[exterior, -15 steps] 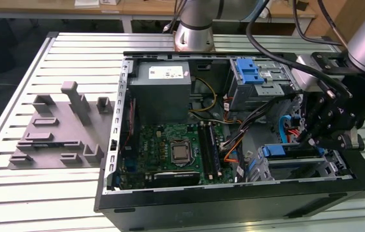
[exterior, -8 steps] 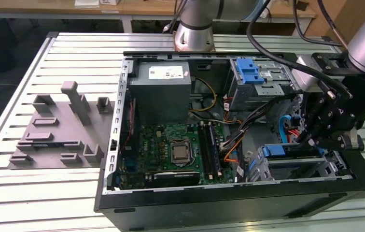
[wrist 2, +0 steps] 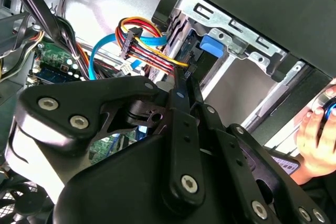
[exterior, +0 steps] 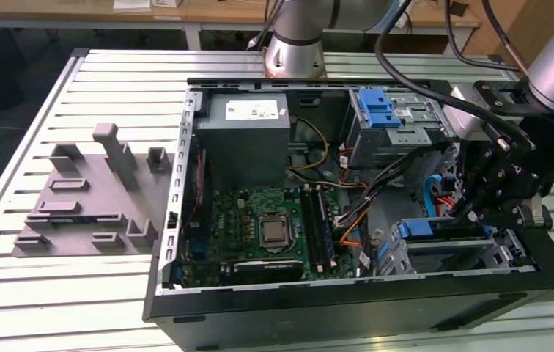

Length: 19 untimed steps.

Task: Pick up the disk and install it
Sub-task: 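Insert the first disk wire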

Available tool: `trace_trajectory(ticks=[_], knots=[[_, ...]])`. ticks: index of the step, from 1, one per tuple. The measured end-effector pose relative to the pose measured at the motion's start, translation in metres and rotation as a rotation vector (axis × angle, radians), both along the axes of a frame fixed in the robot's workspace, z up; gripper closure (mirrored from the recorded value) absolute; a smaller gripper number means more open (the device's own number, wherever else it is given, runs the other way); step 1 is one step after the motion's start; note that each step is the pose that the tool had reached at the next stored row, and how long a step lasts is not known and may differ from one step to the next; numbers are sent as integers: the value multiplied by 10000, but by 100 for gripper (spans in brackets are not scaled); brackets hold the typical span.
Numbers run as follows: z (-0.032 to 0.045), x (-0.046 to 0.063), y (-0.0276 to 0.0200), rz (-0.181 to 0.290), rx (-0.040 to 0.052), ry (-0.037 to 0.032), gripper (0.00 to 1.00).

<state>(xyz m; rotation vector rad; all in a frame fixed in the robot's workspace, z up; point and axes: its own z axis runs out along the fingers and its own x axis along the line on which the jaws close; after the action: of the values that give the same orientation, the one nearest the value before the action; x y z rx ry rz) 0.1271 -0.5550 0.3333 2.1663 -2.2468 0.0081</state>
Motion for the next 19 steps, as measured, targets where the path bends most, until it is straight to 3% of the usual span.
trace_trajectory(ticks=[19], knots=[[5, 11, 2, 0, 21, 0, 84]])
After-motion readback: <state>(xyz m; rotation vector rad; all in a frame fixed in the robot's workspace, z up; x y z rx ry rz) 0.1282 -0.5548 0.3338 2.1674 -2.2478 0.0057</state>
